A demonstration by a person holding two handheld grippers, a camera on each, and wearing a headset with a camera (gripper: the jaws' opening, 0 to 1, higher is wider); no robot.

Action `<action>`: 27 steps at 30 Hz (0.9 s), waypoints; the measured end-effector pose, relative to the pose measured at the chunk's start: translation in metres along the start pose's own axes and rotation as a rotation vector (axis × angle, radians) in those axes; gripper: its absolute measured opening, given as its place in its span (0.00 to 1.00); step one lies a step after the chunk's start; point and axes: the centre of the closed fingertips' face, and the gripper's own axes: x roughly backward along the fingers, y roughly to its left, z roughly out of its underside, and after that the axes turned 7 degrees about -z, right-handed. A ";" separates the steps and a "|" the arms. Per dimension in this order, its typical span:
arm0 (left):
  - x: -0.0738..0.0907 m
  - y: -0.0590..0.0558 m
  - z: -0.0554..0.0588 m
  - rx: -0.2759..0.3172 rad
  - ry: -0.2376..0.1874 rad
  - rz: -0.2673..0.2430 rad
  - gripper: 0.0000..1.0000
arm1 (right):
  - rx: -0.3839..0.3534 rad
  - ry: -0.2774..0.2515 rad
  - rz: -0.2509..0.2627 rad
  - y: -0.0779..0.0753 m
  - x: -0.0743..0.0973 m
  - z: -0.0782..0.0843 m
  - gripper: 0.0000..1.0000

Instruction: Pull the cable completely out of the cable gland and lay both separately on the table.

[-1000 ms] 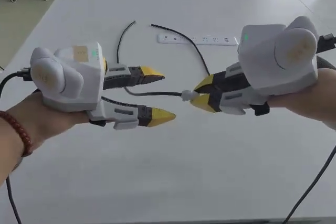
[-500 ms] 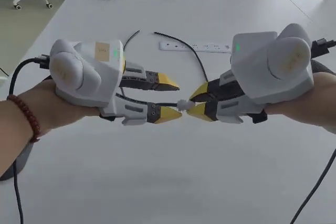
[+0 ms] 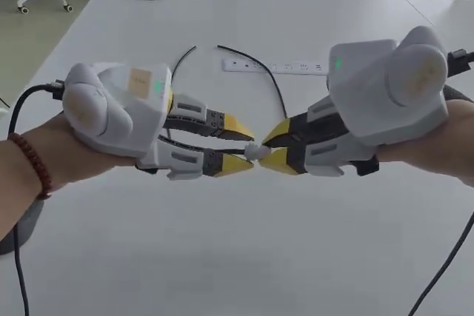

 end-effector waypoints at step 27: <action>-0.003 -0.008 -0.005 -0.004 -0.052 0.052 0.18 | -0.024 -0.033 -0.047 0.004 0.002 0.003 0.07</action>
